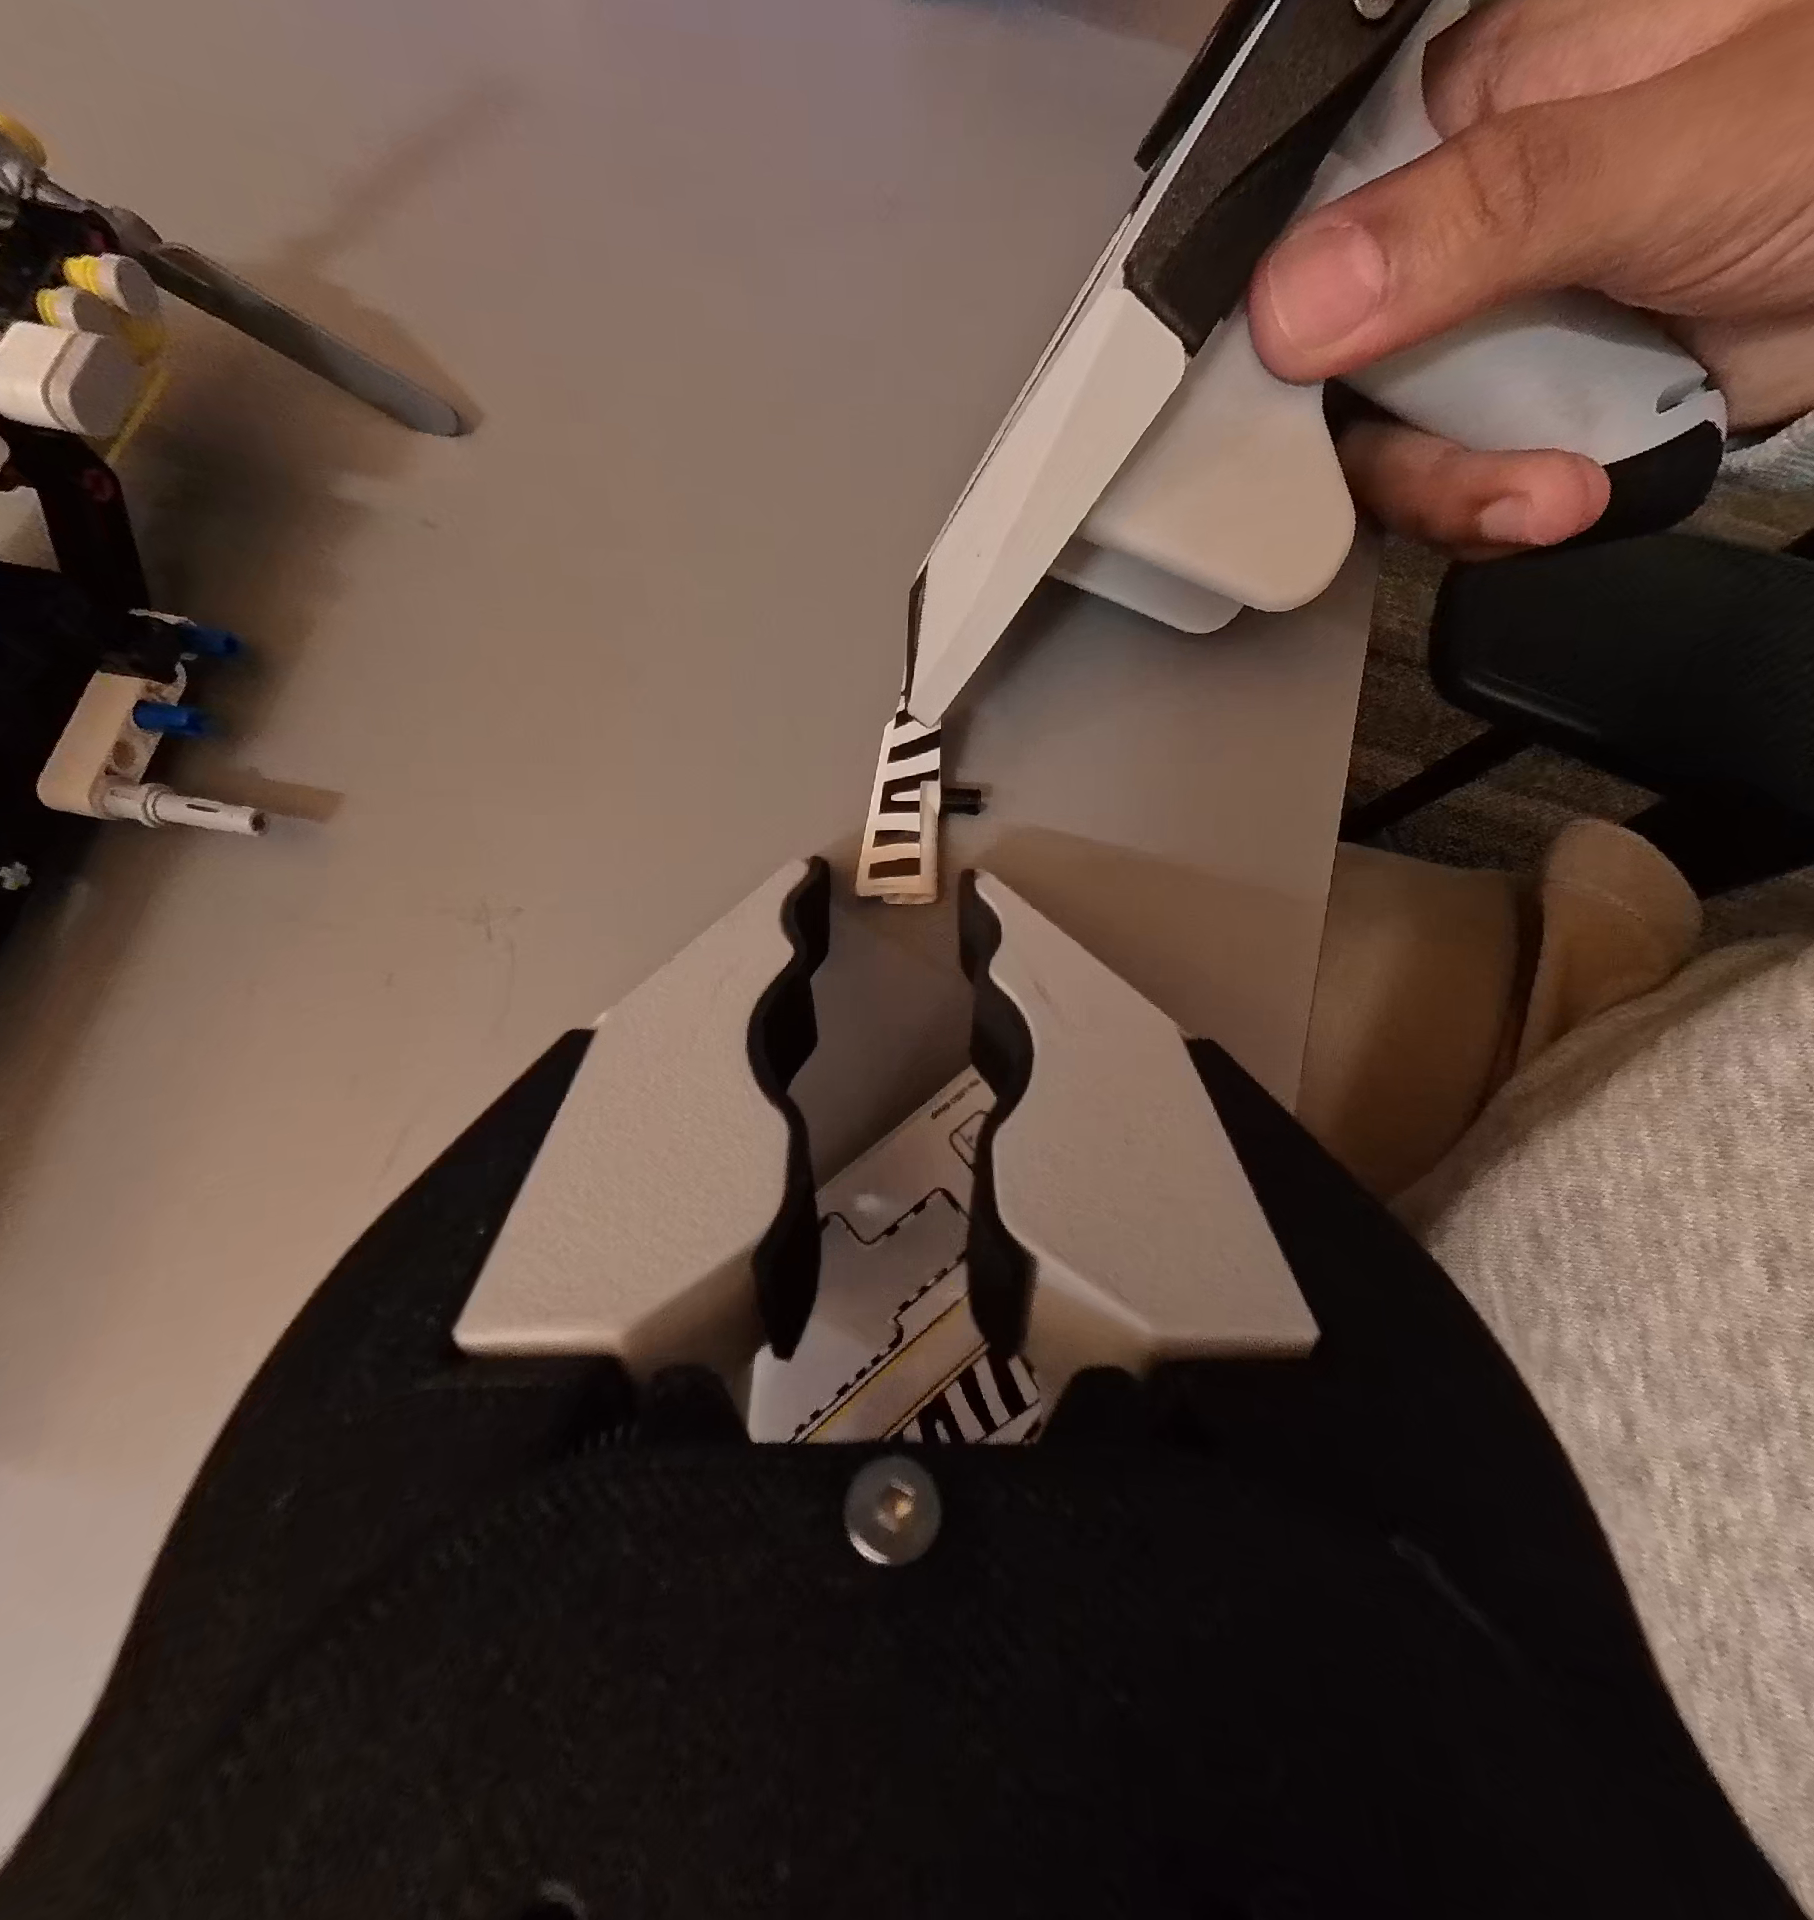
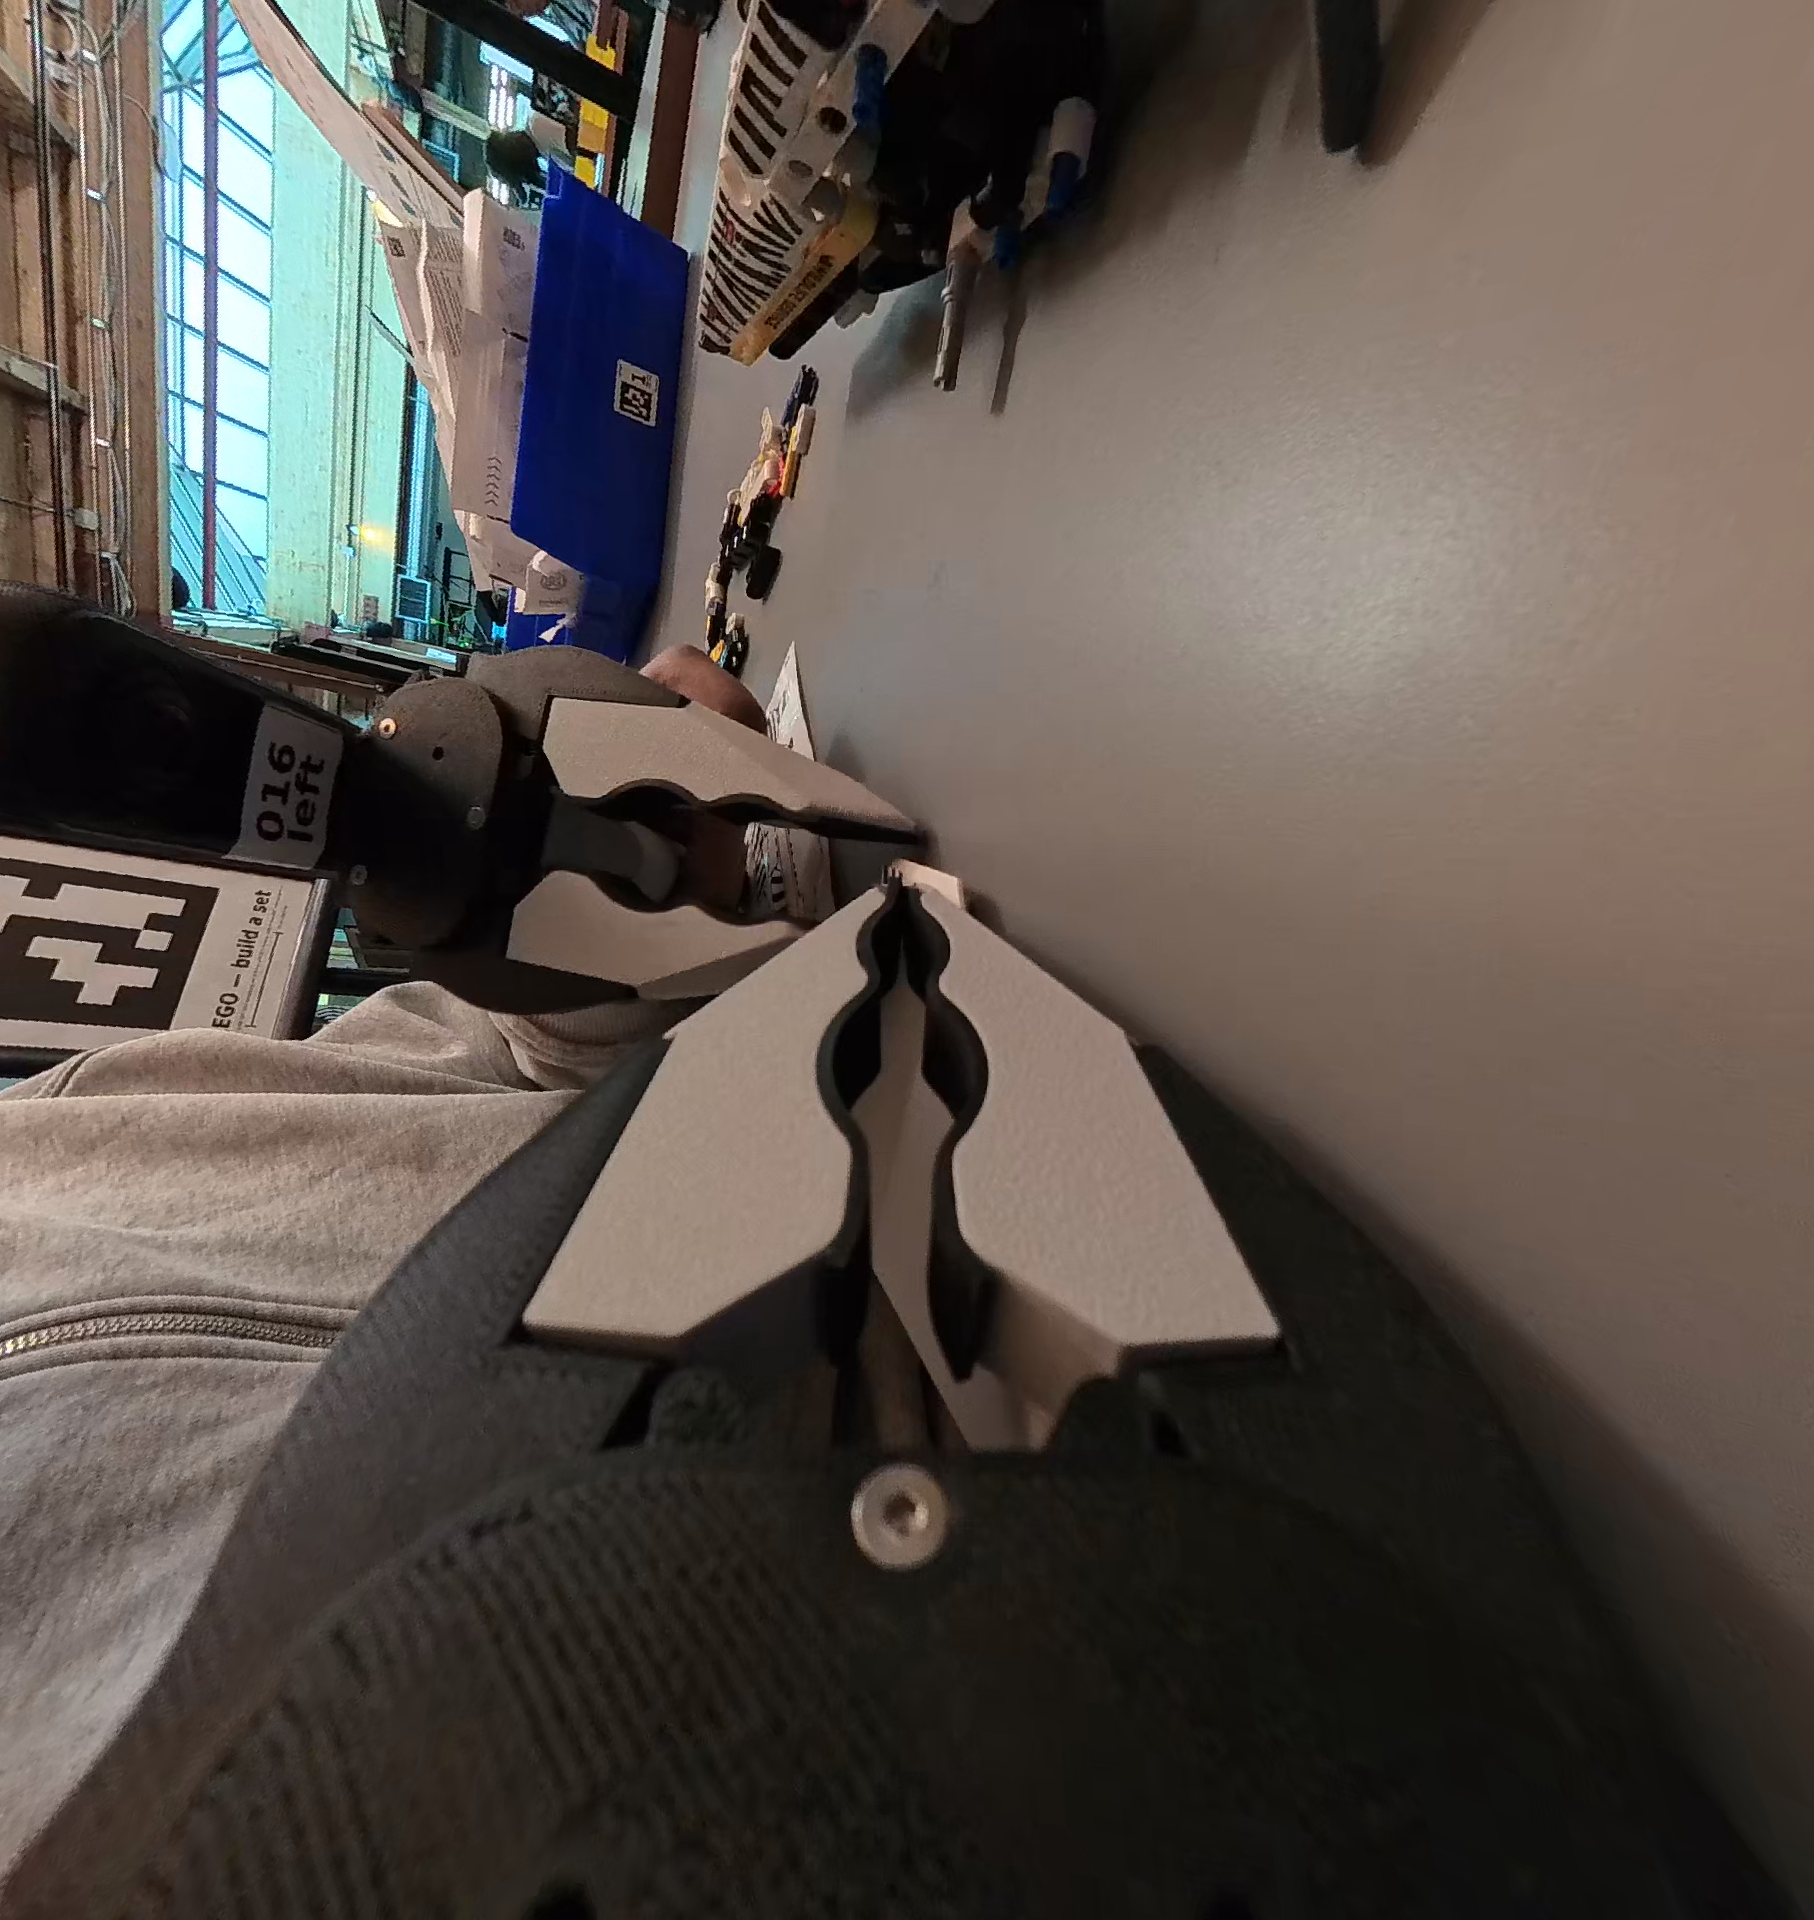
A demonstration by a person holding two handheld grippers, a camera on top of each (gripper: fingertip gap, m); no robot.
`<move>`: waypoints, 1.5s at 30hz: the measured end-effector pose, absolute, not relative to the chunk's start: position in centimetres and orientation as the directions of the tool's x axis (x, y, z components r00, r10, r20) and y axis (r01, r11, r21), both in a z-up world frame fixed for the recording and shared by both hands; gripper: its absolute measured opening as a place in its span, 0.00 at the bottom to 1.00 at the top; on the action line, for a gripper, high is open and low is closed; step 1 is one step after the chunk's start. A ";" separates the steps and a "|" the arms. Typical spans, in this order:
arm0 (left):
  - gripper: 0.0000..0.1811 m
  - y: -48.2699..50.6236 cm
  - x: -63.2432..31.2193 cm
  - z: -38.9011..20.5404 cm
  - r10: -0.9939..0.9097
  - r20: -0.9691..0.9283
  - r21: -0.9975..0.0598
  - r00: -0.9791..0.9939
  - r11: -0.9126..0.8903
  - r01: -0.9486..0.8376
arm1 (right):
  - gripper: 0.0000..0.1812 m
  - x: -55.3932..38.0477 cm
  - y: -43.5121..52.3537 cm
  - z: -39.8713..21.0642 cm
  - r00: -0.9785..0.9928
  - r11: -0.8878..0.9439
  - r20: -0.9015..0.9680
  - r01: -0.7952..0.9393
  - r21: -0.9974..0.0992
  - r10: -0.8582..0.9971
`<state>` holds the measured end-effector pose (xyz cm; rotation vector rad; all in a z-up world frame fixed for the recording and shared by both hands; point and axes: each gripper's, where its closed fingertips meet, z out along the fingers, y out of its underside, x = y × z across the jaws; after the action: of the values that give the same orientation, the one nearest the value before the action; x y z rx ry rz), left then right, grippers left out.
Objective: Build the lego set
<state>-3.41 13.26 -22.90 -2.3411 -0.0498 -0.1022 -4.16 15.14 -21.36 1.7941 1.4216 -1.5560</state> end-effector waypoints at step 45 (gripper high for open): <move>0.11 13.0 -2.3 -22.4 -0.090 -0.004 -0.739 0.996 -0.670 -0.063 | 0.00 -4.2 15.0 -21.4 -0.116 -0.417 -0.891 0.852 -0.316 0.438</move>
<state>-2.30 12.99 -22.39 -2.3072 0.1060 -0.0419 -4.15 15.05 -21.41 1.7940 1.4230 -1.5456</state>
